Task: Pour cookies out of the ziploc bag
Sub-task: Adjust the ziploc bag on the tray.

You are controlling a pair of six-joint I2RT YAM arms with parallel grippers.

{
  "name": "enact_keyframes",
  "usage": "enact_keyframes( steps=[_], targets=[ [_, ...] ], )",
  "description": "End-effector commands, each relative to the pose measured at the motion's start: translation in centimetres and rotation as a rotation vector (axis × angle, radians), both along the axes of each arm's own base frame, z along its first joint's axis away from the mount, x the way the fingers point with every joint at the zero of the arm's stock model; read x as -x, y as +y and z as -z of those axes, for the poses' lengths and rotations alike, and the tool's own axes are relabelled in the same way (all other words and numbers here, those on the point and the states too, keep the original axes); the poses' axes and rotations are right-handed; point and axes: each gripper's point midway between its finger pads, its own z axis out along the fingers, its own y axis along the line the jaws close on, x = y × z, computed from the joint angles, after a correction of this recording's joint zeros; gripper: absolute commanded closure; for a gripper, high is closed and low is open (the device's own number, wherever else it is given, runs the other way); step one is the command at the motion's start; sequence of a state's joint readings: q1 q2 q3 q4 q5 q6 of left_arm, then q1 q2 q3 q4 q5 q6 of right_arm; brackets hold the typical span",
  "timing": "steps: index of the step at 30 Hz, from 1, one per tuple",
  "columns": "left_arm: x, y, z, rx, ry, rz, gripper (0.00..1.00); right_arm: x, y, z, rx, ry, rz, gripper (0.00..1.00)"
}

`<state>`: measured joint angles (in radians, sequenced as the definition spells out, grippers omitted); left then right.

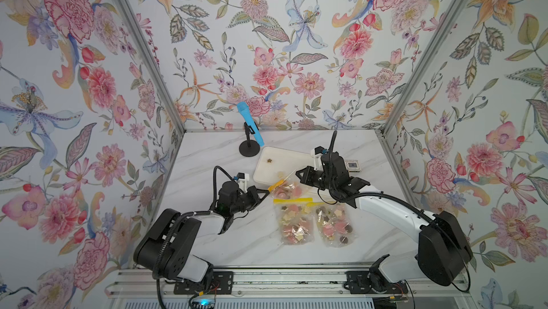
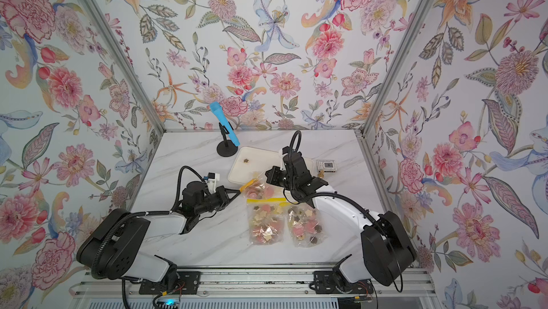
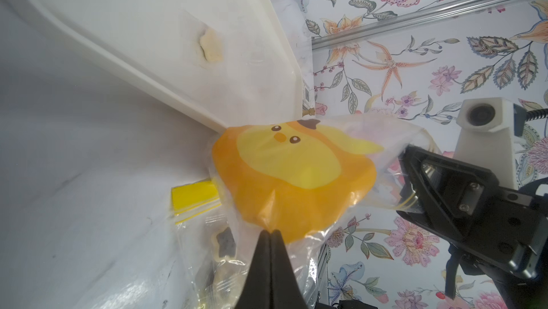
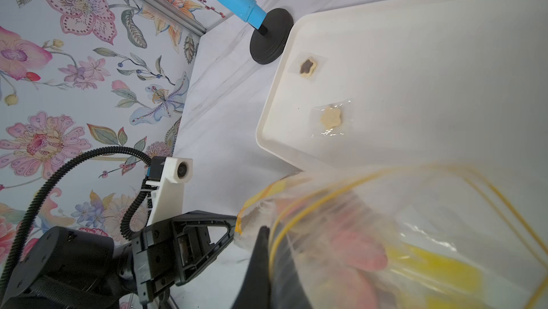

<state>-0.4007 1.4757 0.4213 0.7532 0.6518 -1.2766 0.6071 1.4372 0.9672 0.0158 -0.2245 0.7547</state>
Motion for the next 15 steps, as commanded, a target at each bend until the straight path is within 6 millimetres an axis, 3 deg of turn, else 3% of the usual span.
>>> enact_keyframes(
  steps=[1,15],
  targets=[
    [-1.3,-1.0,-3.4,-0.038,-0.096,0.041,1.0,-1.1,0.2,-2.2,-0.002,-0.054,-0.034,1.0],
    [-7.2,-1.0,-8.4,-0.155,-0.211,0.024,1.0,-4.8,-0.3,-4.1,-0.039,-0.06,-0.074,1.0]
  ],
)
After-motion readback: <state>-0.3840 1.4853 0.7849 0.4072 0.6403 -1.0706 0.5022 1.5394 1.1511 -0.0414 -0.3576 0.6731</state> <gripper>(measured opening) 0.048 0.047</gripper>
